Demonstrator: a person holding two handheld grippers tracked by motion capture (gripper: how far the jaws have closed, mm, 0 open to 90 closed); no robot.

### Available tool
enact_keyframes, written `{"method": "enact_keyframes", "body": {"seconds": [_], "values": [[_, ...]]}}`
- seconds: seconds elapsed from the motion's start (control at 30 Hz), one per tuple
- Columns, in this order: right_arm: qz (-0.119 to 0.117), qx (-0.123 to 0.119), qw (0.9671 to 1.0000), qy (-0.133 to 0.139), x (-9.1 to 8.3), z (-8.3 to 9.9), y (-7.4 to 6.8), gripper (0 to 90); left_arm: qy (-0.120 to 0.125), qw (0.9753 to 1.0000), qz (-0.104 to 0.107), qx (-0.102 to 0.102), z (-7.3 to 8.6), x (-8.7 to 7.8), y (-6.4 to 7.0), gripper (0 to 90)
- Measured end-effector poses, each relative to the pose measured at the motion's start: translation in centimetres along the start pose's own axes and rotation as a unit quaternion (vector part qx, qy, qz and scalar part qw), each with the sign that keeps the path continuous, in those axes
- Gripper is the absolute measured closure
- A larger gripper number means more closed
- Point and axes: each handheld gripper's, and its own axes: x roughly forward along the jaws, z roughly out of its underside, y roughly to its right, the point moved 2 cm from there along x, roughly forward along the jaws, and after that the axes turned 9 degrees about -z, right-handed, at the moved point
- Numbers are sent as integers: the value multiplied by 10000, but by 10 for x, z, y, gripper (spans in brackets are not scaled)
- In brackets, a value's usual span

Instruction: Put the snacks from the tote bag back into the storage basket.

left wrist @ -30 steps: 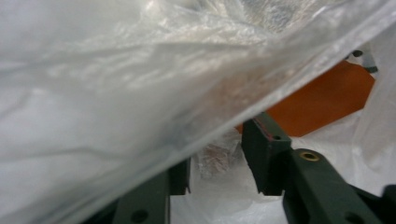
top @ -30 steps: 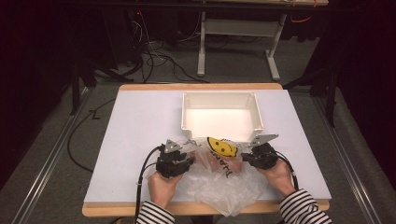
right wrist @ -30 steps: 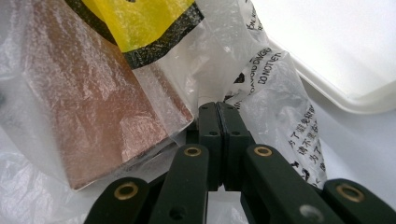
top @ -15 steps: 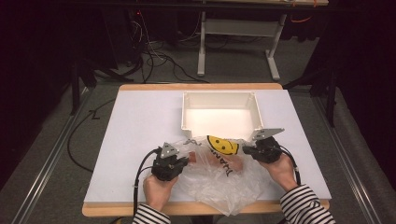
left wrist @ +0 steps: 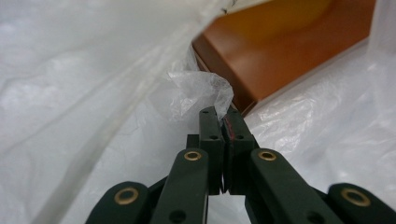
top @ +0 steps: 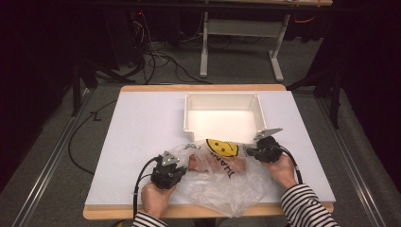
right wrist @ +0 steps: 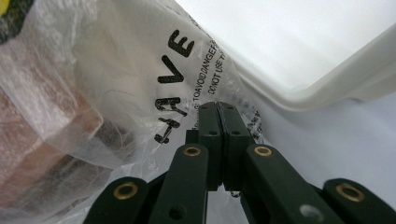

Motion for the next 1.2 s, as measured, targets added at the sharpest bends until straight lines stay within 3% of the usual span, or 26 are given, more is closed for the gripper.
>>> {"method": "enact_keyframes", "body": {"seconds": [0.17,0.2,0.33,0.43,0.57,0.73,0.83,0.9,1.07,1.2], "values": [[-70,18,9999,126,-4,2,-4,804,-13,10000,-8,20,3,3,1,879],[-75,-32,9997,251,-8,2,-6,770,-1,10000,-11,31,3,2,2,879],[-110,-406,9954,856,-35,1,-27,699,-5,10000,-5,2,3,2,1,879],[-235,-650,9927,986,-45,0,-43,638,-13,10000,-9,9,3,4,2,880],[-463,-864,9908,938,-46,-4,-59,532,-6,10000,-22,3,4,5,3,880],[-621,-994,9909,665,-29,-9,-69,469,20,10000,-12,-26,6,6,2,880],[-624,-918,9923,557,-21,-9,-67,567,79,10000,-21,-41,8,6,2,880],[-574,-958,9920,584,-23,-9,-65,690,119,9999,-33,-37,10,7,2,879],[-485,-992,9924,535,-25,-6,-62,888,162,9998,-33,-52,13,9,3,879],[-404,-1101,9917,528,-26,-7,-64,900,200,9998,-27,-44,15,10,3,878]]}}
